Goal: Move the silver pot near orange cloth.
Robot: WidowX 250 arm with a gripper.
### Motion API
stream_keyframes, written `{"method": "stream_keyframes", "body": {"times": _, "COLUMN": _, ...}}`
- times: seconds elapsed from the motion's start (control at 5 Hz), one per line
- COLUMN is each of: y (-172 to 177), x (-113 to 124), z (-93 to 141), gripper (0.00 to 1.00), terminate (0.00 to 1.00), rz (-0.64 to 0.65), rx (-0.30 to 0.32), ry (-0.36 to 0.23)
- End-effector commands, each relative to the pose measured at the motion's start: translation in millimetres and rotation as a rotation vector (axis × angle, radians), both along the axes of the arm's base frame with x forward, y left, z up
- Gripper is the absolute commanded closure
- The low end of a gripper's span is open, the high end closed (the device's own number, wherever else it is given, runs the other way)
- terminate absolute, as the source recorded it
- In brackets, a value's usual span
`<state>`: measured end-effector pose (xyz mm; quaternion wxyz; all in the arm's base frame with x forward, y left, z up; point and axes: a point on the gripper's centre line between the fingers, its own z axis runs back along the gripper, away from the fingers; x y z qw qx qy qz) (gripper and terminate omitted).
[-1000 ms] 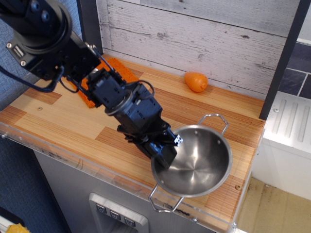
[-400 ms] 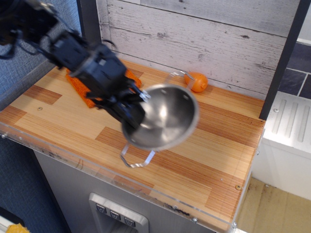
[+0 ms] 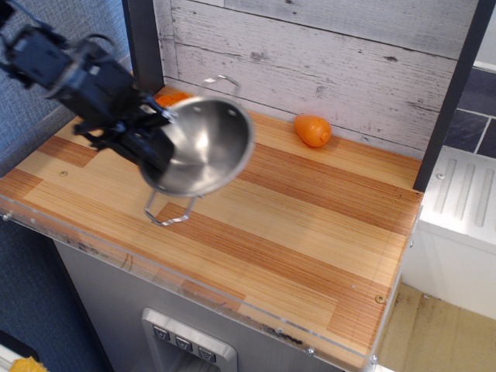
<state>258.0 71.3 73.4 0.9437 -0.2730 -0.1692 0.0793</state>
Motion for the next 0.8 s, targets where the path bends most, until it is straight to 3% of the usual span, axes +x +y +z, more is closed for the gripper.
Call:
{"method": "stream_keyframes", "body": {"times": 0.0, "y": 41, "x": -10, "z": 2, "gripper": 1.00, "terminate": 0.00, "rz": 0.155, "rx": 0.040, "ry": -0.009}}
{"method": "stream_keyframes", "body": {"times": 0.6, "y": 64, "x": -23, "z": -26, "gripper": 1.00, "terminate": 0.00, "rz": 0.234, "rx": 0.081, "ry": 0.060}}
